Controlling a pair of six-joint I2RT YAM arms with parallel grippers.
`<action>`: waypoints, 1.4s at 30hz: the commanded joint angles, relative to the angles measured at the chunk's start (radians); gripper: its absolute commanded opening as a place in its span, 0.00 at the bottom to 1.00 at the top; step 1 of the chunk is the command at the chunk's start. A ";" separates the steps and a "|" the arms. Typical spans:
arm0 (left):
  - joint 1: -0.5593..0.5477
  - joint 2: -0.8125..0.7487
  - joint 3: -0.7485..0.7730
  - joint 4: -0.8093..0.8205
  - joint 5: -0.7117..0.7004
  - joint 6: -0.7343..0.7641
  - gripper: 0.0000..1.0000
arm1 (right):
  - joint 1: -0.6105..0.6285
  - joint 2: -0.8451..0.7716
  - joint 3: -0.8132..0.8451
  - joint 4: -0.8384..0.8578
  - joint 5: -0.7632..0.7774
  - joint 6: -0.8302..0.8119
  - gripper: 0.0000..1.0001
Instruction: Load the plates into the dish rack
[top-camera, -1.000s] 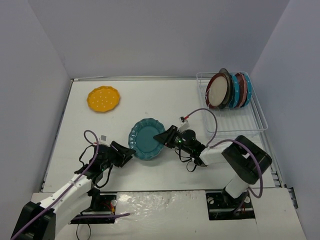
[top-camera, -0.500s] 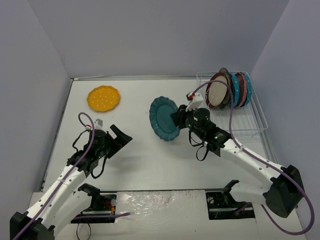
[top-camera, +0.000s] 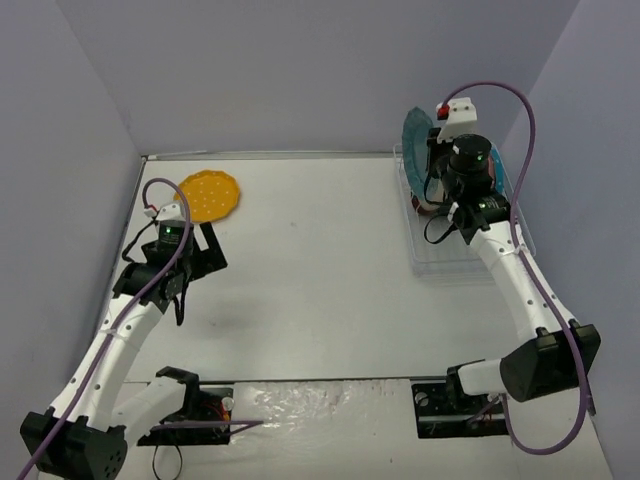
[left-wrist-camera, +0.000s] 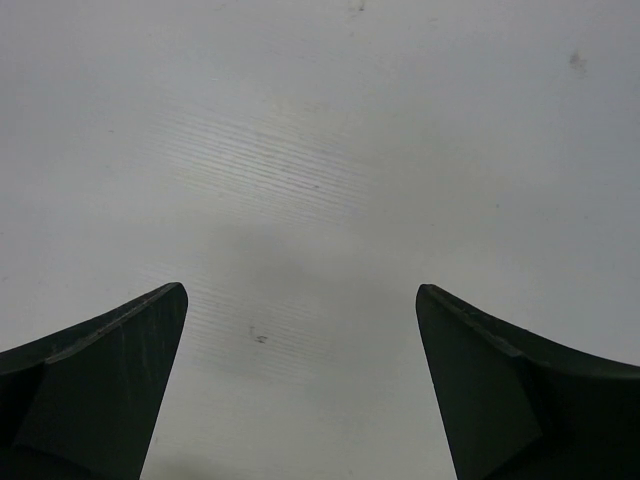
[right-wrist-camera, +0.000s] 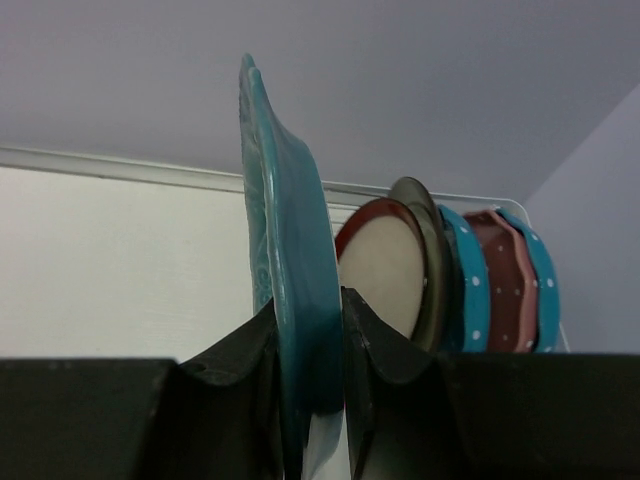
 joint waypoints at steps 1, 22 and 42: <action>0.047 0.033 0.036 -0.009 0.001 0.123 0.97 | -0.065 0.112 0.143 0.155 -0.050 -0.081 0.00; 0.171 0.049 -0.017 0.013 0.121 0.110 0.97 | -0.138 0.426 0.122 0.330 0.025 -0.013 0.00; 0.264 0.094 -0.034 0.043 0.238 0.078 0.97 | -0.146 0.289 0.021 0.267 -0.025 0.056 0.67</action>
